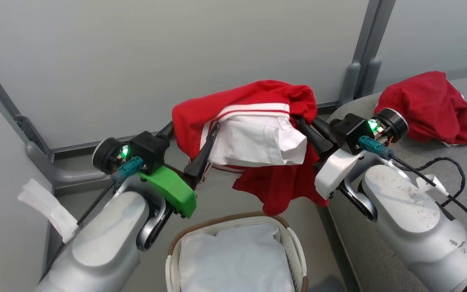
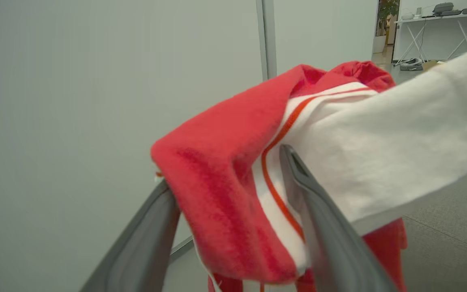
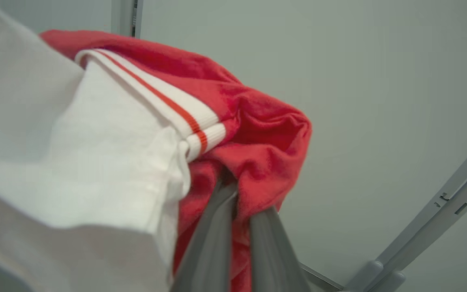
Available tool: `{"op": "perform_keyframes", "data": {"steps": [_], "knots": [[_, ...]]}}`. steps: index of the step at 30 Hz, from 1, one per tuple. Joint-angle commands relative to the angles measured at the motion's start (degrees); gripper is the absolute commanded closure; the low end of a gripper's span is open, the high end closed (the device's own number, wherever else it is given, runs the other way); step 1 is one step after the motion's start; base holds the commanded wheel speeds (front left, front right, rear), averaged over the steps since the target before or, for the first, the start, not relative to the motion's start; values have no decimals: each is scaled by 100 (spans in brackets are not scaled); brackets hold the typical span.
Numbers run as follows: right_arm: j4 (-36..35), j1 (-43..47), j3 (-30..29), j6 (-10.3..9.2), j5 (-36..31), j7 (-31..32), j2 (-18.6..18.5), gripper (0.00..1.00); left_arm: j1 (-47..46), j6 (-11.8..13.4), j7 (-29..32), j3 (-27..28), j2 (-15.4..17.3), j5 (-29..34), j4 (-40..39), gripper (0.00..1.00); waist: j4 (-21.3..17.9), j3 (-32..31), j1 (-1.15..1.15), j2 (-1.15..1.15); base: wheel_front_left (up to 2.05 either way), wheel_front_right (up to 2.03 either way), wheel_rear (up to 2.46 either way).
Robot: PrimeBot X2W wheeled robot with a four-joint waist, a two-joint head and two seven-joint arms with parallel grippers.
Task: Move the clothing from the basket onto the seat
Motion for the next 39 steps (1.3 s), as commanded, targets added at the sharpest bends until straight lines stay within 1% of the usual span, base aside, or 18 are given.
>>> {"op": "perform_keyframes", "data": {"steps": [1, 6, 12, 18, 25, 29, 32, 39], "knots": [[-24, 84, -78, -8, -63, -3, -31, 100, 228, 23, -17, 119, -56, 63, -3, 0, -9, 19, 0, 0, 0, 0, 0], [-79, 152, -420, -8, -197, -3, -32, 100, 948, -58, -17, 500, -275, 237, 89, 0, -39, 67, 0, 0, 0, 0, 0], [-199, 165, -868, -8, -370, -3, -46, 100, 1573, -162, -12, 889, -527, 463, 289, 0, -69, 110, 0, 0, 0, 0, 0], [-287, 222, -1114, -8, -476, -3, -121, 100, 1933, -249, -12, 1238, -787, 655, 345, 0, -109, 125, 0, 0, 0, 0, 0], [-277, 295, -1295, -8, -552, -3, -131, 100, 2196, -299, -13, 1537, -1002, 916, 294, 0, -247, 140, 0, 0, 0, 0, 0], [-258, 298, -1385, -8, -577, -3, -98, 100, 2274, -302, -13, 1626, -1081, 1005, 214, 0, -442, 183, 0, 0, 0, 0, 0], [-253, 284, -1391, -8, -610, -3, -82, 100, 2304, -304, -13, 1613, -1121, 1040, 119, 0, -674, 240, 0, 0, 0, 0, 0], [-259, 174, -1469, -8, -657, -3, -173, 100, 2215, -303, -13, 1594, -1148, 1114, -109, 0, -1278, 518, 0, 0, 0, 0, 0]]}}
